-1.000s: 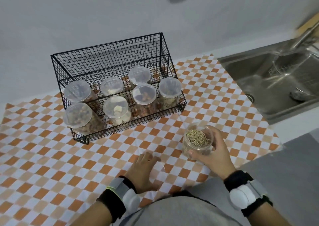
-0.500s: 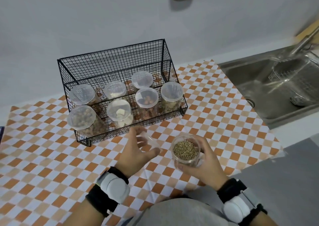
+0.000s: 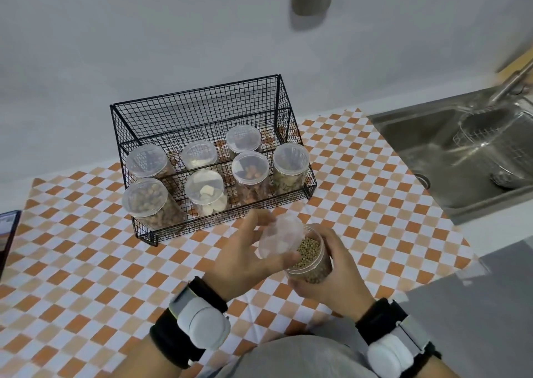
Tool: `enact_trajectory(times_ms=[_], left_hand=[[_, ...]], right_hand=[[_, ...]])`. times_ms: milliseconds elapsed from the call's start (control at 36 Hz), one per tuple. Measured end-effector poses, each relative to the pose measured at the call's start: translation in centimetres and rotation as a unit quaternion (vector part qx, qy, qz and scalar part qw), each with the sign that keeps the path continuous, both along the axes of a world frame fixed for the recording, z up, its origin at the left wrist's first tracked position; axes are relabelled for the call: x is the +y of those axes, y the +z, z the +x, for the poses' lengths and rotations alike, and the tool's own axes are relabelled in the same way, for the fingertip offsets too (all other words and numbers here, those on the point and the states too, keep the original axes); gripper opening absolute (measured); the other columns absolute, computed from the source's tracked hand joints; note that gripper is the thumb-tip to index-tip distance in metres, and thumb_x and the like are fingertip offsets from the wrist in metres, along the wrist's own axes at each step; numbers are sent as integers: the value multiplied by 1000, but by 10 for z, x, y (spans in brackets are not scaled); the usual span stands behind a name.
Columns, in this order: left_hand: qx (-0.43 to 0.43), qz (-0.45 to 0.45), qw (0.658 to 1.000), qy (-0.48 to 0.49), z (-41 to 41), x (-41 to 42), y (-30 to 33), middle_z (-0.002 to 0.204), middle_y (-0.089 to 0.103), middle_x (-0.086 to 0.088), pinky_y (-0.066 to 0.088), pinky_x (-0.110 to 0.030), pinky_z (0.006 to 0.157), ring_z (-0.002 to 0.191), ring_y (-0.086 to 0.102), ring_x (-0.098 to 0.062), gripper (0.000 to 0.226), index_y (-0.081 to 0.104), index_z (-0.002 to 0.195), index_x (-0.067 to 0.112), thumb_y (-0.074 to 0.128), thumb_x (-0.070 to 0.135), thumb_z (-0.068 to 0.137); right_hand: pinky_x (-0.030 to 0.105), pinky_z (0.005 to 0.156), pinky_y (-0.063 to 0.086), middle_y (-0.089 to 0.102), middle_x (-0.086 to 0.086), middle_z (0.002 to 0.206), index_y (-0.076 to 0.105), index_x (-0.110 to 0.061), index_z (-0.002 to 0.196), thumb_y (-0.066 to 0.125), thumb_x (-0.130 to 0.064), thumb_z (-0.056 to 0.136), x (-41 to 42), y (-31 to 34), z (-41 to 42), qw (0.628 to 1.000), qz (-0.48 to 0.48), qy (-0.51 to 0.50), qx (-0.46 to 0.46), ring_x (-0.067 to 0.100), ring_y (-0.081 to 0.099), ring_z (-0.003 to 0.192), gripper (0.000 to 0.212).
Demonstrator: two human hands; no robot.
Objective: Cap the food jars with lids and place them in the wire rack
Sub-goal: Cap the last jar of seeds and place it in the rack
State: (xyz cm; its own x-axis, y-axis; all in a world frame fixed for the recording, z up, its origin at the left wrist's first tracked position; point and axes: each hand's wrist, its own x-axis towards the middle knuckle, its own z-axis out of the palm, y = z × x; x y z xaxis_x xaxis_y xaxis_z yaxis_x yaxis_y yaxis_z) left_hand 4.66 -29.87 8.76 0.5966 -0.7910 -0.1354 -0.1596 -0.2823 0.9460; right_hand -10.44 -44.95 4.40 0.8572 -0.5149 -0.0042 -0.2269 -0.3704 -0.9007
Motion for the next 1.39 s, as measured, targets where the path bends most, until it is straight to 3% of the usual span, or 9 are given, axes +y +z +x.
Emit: enact_trajectory(times_ms=[139,389,528,722,834,973,1139,1278,1389], left_hand=[[-35,27,998,-34,-3,-3,6,126,53,25,54,-31,96,119,58,0,79,42,130,57,82,69,64],[-82,61,992,-71,-3,-7,12,122,42,32,51,-32,99,117,50,0,79,39,133,61,73,75,63],[-95,80,989,-85,0,-10,12,126,40,25,48,-18,90,116,50,-3,71,38,128,61,79,64,71],[-96,113,983,-104,-1,-16,15,129,42,16,57,-34,87,113,54,-9,64,36,126,57,69,68,72],[-122,130,977,-118,-3,-18,17,134,40,14,56,-30,88,112,52,-10,69,33,133,56,56,78,71],[-149,144,971,-120,-4,-20,17,136,39,11,51,-24,87,113,51,-13,61,30,135,53,59,67,83],[-145,126,976,-99,0,-20,18,122,46,11,42,-15,78,102,53,-9,65,38,134,50,56,72,76],[-137,108,983,-54,13,-16,14,118,51,12,45,-17,78,99,53,4,51,45,130,45,67,59,86],[-103,93,990,-15,22,-13,16,114,51,20,48,-25,75,96,56,1,66,45,129,44,56,80,75]], right_hand=[[11,90,48,53,-29,126,42,-61,129,89,-45,55,3,9,4,1000,-22,17,-1,-3,55,119,89],[7,90,46,53,-26,126,46,-46,138,95,-34,62,4,11,6,1000,-13,20,4,-4,54,119,91],[7,89,47,54,-22,128,45,-39,145,94,-38,62,5,13,8,999,-13,28,23,-7,53,119,97],[6,86,47,46,-35,125,34,-58,141,93,-45,60,5,17,13,995,-46,48,68,-14,48,118,101],[0,75,42,38,-41,114,27,-62,137,93,-42,60,6,23,21,991,-77,59,96,-22,45,106,103],[2,76,41,38,-40,109,34,-45,144,91,-41,62,6,29,23,988,-89,63,112,-21,45,99,101],[2,93,41,39,-48,125,20,-67,141,91,-57,59,5,30,22,996,-33,57,57,-28,42,118,109],[27,105,49,48,-33,140,28,-56,148,93,-60,59,-4,27,16,997,63,38,5,-5,47,133,110],[29,108,47,43,-19,151,35,-61,140,96,-53,57,-17,22,13,984,171,44,0,-1,49,135,104]])
